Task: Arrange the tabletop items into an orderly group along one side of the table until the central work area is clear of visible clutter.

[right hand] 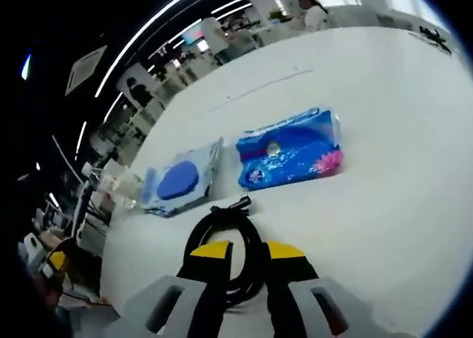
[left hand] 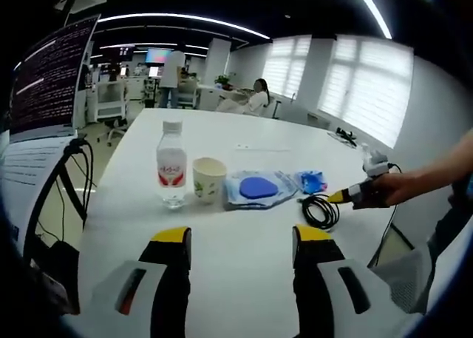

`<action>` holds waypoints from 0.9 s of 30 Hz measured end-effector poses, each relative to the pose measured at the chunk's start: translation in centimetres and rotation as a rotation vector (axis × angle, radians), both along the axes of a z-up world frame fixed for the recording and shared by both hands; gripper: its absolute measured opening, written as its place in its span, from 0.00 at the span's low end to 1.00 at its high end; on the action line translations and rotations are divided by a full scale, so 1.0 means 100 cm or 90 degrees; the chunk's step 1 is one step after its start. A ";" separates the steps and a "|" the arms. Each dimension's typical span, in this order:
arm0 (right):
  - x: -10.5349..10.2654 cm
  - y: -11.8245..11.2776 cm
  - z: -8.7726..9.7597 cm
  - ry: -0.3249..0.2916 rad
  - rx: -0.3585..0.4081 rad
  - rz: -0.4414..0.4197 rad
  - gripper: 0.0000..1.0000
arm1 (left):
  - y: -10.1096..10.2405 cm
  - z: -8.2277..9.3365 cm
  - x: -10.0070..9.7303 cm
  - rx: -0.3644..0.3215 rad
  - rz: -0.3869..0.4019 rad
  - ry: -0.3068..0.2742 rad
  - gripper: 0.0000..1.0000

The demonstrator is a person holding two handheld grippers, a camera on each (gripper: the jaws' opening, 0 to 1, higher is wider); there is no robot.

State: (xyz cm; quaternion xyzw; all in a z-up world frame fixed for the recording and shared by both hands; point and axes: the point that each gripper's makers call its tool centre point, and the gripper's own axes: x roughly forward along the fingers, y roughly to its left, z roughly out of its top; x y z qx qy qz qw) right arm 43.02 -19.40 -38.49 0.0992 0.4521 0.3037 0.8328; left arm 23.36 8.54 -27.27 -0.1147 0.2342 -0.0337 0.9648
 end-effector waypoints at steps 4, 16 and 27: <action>-0.002 -0.003 0.009 -0.047 -0.032 0.055 0.21 | 0.003 0.000 0.000 0.003 -0.005 0.001 0.55; -0.019 0.005 0.029 -0.151 -0.080 0.225 0.39 | 0.009 -0.002 0.002 0.002 -0.038 0.004 0.56; -0.041 0.004 0.049 -0.184 -0.108 0.312 0.55 | 0.004 -0.009 0.004 -0.005 -0.063 0.011 0.57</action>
